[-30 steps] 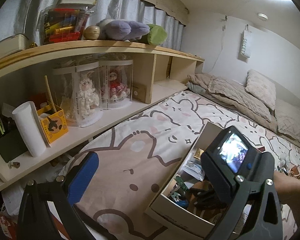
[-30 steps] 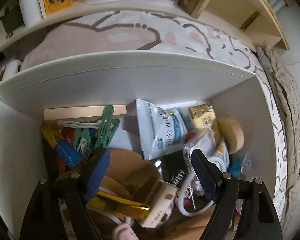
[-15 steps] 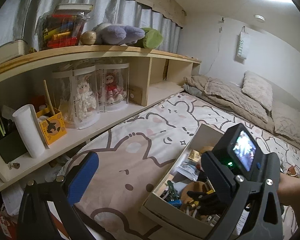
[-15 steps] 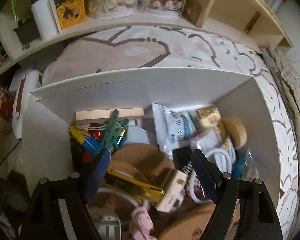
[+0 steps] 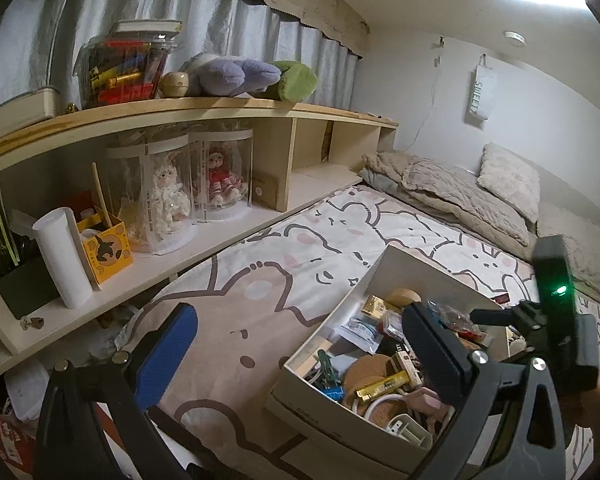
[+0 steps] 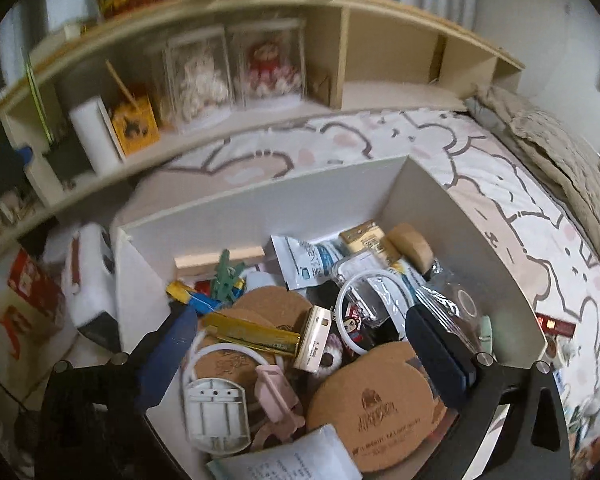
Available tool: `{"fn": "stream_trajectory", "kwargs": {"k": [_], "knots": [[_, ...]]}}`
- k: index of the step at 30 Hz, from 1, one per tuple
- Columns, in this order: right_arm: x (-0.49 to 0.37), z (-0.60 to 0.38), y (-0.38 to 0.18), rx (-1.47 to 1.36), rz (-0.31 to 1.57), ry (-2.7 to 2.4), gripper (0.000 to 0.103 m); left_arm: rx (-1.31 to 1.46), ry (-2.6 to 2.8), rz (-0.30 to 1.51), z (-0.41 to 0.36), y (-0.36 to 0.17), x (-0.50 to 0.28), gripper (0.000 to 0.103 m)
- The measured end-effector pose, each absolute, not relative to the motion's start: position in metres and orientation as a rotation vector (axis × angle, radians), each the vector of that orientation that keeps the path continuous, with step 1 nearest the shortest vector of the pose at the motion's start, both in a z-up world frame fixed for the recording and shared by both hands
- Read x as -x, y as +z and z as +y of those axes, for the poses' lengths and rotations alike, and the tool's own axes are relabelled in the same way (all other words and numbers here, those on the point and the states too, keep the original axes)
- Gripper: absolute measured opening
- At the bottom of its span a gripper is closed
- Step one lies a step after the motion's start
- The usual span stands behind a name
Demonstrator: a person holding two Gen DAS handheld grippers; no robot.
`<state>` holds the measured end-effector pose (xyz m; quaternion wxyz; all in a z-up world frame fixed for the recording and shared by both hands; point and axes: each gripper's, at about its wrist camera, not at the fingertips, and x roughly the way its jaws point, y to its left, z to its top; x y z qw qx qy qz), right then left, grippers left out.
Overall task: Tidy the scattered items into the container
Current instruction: 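Withdraw both open grippers from the box back toward the sheet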
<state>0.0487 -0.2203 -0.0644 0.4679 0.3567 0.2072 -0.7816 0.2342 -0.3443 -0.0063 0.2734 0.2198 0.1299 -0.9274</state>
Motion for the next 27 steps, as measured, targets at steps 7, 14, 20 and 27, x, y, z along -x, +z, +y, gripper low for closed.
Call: {"fn": "stream_trajectory", "kwargs": {"k": [7, 14, 20, 27], "knots": [[-0.059, -0.19, -0.041, -0.805, 0.418, -1.974, 0.103, -0.596, -2.498, 0.329, -0.328, -0.001, -0.236, 0.103], [-0.071, -0.159, -0.015, -0.713, 0.363, -2.016, 0.103, -0.583, -2.498, 0.31, -0.313, 0.006, -0.239, 0.103], [-0.082, -0.137, 0.005, -0.669, 0.326, -2.039, 0.103, -0.584, -2.512, 0.283, -0.298, 0.012, -0.24, 0.103], [-0.095, -0.105, 0.022, -0.632, 0.298, -2.098, 0.103, -0.578, -2.553, 0.272, -0.279, 0.018, -0.243, 0.103]]}}
